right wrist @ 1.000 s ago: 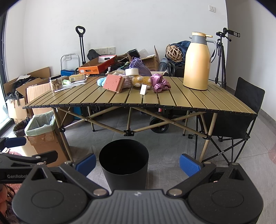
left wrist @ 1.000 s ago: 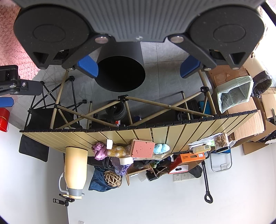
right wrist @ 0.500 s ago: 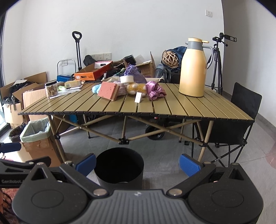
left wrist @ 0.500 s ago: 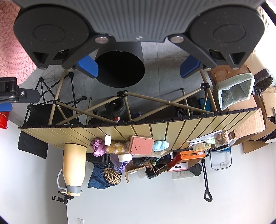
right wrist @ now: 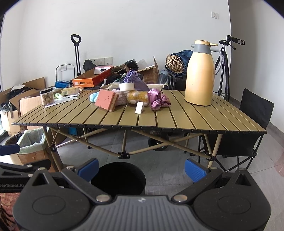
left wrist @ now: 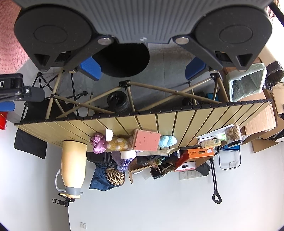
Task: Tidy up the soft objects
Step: 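Move the left tool to the pink sponge while the right tool approaches the white card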
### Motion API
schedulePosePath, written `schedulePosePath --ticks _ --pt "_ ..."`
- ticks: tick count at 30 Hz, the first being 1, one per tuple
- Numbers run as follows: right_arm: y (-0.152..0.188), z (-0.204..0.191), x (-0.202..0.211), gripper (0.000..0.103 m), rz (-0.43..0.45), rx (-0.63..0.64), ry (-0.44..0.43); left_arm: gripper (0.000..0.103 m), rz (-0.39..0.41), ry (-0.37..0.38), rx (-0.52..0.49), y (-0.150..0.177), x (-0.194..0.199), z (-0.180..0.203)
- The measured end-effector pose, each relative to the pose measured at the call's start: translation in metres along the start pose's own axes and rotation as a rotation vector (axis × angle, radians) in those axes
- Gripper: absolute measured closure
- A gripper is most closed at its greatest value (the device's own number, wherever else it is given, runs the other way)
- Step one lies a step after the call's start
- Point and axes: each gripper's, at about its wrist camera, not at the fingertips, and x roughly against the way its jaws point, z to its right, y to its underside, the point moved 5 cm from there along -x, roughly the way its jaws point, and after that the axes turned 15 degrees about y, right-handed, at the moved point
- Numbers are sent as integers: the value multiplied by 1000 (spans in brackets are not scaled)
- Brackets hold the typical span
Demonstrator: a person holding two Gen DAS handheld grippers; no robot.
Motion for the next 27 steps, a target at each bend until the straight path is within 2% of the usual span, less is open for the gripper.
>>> schedulePosePath --ticks 16,27 --pt "-31 -8 -68 0 4 -25 -3 0 29 -31 -9 -35 -62 -22" --pt "-67 -13 -116 0 51 -62 8 0 75 -50 -27 -76 -111 -39"
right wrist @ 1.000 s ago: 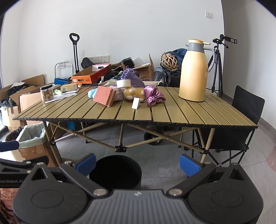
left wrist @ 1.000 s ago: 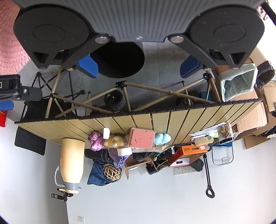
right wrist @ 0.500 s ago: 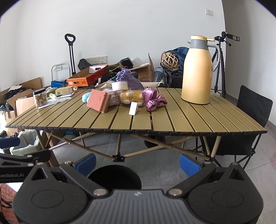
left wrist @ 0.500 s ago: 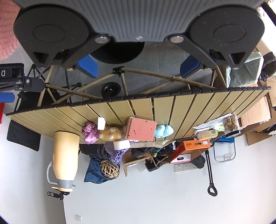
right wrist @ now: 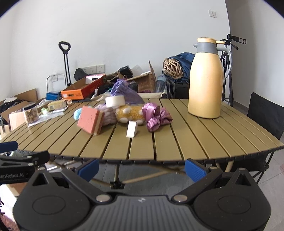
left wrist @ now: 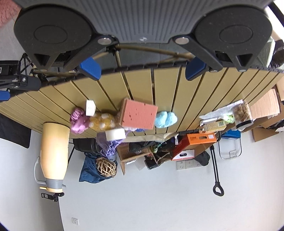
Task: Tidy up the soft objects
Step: 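Move the left tool to the pink sponge while the right tool approaches the white card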
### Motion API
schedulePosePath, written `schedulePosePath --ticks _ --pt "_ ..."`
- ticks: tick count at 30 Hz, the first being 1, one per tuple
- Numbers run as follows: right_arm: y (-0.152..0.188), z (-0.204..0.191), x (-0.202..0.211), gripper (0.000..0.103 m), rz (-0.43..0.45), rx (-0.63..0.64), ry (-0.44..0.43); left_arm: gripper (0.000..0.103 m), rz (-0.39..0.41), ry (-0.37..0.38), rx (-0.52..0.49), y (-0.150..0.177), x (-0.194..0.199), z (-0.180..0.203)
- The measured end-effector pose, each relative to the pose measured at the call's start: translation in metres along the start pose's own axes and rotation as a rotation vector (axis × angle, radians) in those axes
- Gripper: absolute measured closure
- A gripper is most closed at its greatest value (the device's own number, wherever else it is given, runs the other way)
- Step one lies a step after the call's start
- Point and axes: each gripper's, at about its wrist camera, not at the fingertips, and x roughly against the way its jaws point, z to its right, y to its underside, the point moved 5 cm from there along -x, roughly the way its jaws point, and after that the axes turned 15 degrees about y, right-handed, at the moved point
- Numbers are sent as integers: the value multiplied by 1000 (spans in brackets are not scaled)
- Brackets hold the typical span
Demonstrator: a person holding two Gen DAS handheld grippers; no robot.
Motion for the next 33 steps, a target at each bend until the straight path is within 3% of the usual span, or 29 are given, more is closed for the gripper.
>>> schedulePosePath --ticks 15,23,29,33 --pt "-54 -25 -78 0 68 -17 30 0 51 -41 22 -55 -68 -36" --pt "-58 -46 -131 2 16 -23 23 0 67 -75 49 -77 -99 -65" --pt "-50 -64 -171 19 -54 -17 14 0 68 -40 71 -76 -120 -80" --pt "-48 -76 -186 37 -77 -18 -1 0 70 26 47 -69 -130 -81"
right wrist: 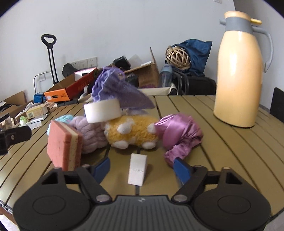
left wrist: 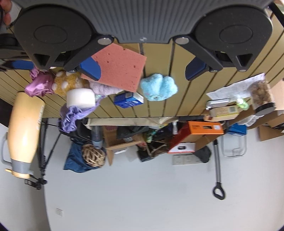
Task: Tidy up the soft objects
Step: 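Move the left tool to the pink sponge while the right tool approaches the white card, then close the left tool on the pink sponge while the right tool grips the white card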
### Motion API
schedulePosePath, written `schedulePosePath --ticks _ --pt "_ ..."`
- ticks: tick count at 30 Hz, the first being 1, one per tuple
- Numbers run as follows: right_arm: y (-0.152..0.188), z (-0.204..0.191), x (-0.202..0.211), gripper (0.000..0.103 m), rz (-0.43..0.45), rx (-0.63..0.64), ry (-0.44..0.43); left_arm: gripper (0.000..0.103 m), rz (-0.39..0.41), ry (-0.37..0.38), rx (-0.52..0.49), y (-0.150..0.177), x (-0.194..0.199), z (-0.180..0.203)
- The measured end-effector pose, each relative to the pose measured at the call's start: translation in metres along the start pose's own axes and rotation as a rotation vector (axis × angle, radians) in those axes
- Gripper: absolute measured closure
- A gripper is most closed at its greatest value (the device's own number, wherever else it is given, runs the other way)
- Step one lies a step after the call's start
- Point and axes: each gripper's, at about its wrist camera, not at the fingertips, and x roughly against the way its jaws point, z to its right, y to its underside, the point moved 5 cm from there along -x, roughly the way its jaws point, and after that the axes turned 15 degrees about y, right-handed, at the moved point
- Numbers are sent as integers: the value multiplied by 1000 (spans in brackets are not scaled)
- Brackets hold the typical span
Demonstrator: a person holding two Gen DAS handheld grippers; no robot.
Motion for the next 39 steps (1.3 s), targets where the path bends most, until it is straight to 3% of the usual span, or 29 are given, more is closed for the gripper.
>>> schedulePosePath --ticks 2,4,7,14,26,39 --pt "2 -5 -6 47 -24 3 -7 0 3 26 -11 4 -3 0" --pt "4 -7 -12 67 -52 -6 -25 0 -1 45 -24 5 -6 1" --pt "5 -9 -16 85 -54 -8 -12 0 -1 71 -36 5 -10 1" --pt "2 -1 -6 86 -5 -27 2 0 -30 156 -82 8 -26 4" --pt "3 47 5 86 25 -112 30 0 -60 229 -91 5 -56 14" --pt "8 58 10 86 26 -107 6 0 -103 205 -80 12 -84 13"
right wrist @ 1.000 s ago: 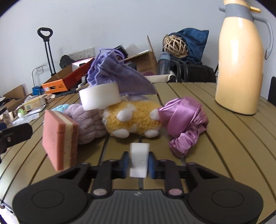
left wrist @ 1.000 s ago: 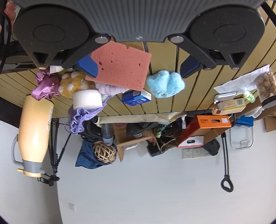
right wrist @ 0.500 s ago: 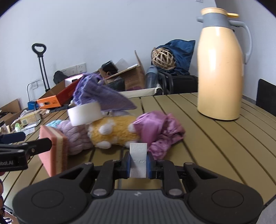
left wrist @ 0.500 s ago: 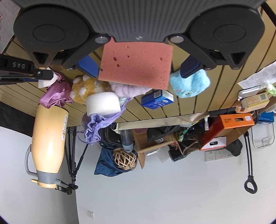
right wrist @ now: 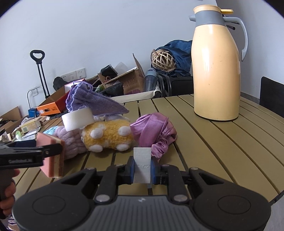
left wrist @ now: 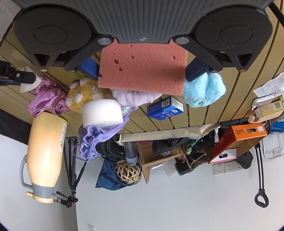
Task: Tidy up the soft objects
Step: 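Close the left tool on the pink sponge while the right tool grips the white card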
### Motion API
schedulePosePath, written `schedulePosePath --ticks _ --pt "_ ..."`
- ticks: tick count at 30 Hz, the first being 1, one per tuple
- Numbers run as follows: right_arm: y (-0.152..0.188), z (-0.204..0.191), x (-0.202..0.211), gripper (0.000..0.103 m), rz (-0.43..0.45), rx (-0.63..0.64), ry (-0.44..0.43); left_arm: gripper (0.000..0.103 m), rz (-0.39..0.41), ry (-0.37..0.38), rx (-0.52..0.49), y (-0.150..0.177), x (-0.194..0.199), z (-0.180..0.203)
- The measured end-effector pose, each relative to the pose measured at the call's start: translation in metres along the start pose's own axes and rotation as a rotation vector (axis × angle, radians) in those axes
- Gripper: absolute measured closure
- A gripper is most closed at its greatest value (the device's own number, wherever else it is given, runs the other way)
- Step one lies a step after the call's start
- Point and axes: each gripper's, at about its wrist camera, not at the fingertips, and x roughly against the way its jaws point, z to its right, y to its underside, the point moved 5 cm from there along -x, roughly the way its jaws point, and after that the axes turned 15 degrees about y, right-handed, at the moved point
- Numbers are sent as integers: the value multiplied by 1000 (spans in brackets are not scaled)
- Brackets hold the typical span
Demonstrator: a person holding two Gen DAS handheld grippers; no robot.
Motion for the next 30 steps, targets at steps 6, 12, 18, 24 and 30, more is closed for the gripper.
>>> schedulePosePath --ticks 6,12,18,24,30 --pt "1 -1 6 86 7 7 -16 0 4 -12 2 1 2 4" --pt "4 -3 14 86 11 11 -38 8 27 -31 7 3 13 10" --pt "4 -6 27 86 35 21 -58 14 58 -55 -11 4 31 21" --pt "4 -10 48 86 72 32 -75 58 69 -43 53 4 52 22" --pt "12 -8 60 86 74 37 -81 3 89 -120 39 1 64 20"
